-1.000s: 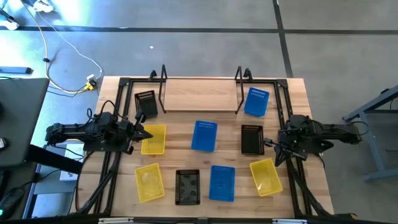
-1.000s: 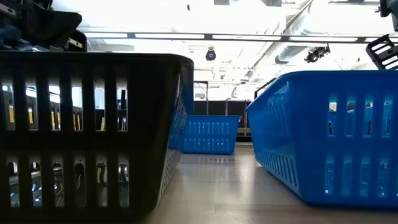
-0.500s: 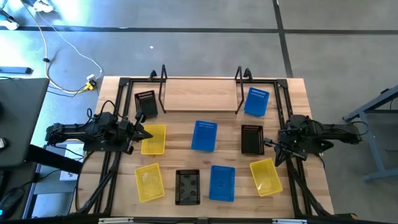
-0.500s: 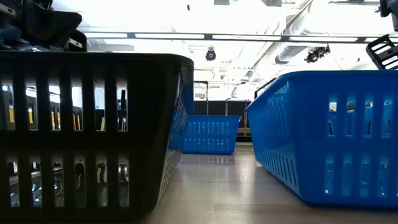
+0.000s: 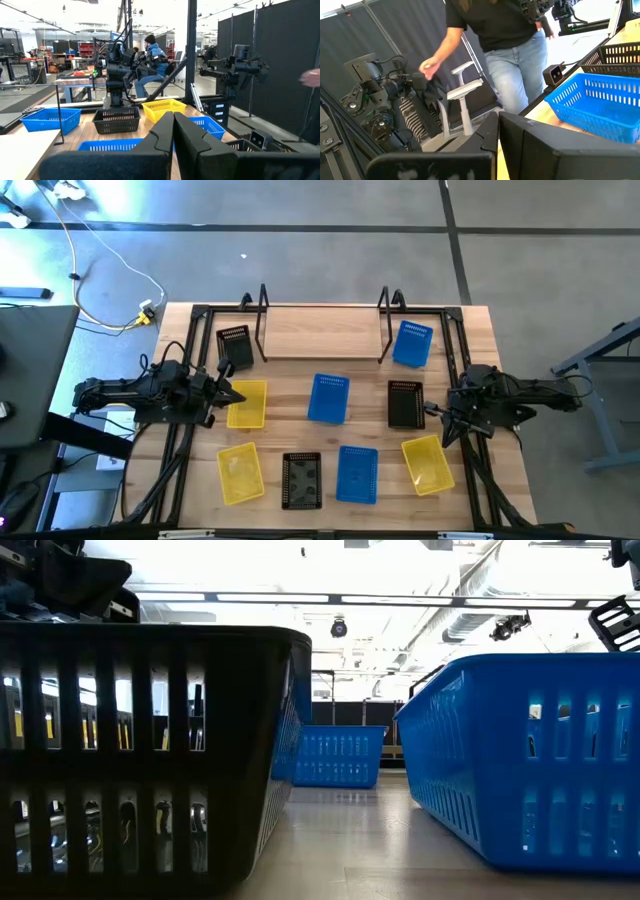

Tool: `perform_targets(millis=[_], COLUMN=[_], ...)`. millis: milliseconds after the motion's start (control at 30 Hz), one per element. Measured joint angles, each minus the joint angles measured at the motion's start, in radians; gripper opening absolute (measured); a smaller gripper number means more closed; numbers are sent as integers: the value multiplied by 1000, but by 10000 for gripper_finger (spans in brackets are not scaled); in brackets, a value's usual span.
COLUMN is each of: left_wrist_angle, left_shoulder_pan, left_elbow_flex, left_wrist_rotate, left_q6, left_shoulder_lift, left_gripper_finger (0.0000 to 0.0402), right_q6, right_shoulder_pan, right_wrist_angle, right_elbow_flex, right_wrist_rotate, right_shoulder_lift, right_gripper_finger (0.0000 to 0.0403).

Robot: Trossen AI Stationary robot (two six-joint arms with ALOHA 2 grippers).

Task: Stack baskets on shelf by color

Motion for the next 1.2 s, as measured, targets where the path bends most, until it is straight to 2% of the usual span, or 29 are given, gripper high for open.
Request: perform_targets(millis=[667,1200], left_wrist_angle=[0,0], left_shoulder_pan=[0,0], left_elbow_flex=[0,0], left_wrist_rotate=[0,0], left_q6=[0,0], left_shoulder_lift=[0,0], left_gripper_finger=[1,1], right_q6=[0,-8], right_shoulder_pan=[0,0], right_wrist_angle=[0,0], right_elbow_flex=[0,0], right_wrist_rotate=[12,436], right_shoulder_lift=[0,0], right_gripper_finger=[0,0])
